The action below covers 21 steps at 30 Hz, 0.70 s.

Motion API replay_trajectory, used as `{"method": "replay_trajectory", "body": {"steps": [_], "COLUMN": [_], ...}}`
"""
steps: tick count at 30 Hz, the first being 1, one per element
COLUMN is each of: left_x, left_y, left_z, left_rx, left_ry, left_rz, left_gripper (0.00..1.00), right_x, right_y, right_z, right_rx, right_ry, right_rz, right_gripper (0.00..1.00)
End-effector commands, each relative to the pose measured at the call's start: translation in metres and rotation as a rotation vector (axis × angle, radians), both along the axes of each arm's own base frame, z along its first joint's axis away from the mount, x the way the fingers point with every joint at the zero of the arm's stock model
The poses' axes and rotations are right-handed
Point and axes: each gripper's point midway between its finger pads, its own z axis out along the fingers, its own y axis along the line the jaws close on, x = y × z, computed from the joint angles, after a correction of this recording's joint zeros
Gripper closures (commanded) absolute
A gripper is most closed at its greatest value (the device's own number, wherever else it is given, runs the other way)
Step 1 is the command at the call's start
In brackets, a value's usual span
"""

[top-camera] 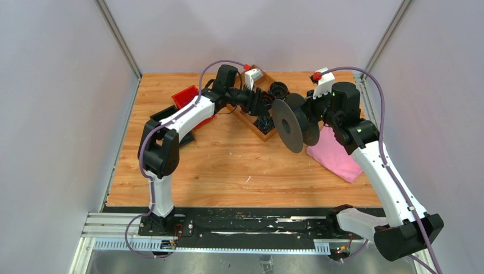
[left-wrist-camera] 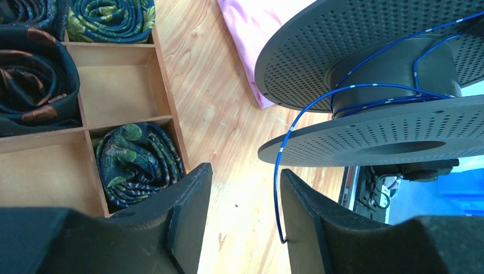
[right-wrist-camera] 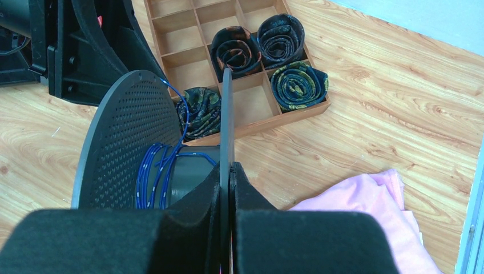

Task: Wrap the cables
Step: Wrap the cable around the cable reel.

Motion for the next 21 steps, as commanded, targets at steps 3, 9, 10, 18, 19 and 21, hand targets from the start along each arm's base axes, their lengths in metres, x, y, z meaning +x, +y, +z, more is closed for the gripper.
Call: {"method": "replay_trajectory", "body": {"steps": [3, 9, 10, 18, 19, 21], "left_x": [0.0057, 0.0061, 0.0065, 0.0067, 0.0062, 0.0067], "left_y": [-0.0015, 0.0011, 0.0017, 0.0053, 0.0054, 0.0069], "left_z": [0.0101, 0.0117, 0.0116, 0.0084, 0.0076, 0.0043], "left_rx": [-0.042, -0.071, -0.073, -0.075, -0.072, -0.063], "left_ry": [0.007, 0.050, 0.057, 0.079, 0.080, 0.076], "left_rz": [-0.016, -0.023, -0.022, -0.023, -0.024, -0.024], "left_gripper": [0.48, 0.55, 0.57, 0.68, 0.70, 0.75], "right_x": [0.0040, 0.0043, 0.0046, 0.0053, 0.0056, 0.0056], "right_y": [-0.0069, -0.0063, -0.0065, -0.0058, -0.0062, -0.0056], "right_z": [0.0225, 0.0219, 0.0218, 0.0240, 0.0258, 0.0260], "right_rx": [0.036, 0.036, 0.036, 0.038, 0.038, 0.039], "right_ry": [-0.078, -0.078, -0.078, -0.081, -0.085, -0.083], "right_rz": [-0.022, -0.020, -0.021, -0.019, -0.021, -0.018], "right_gripper": [0.99, 0.99, 0.99, 0.99, 0.99, 0.99]}}
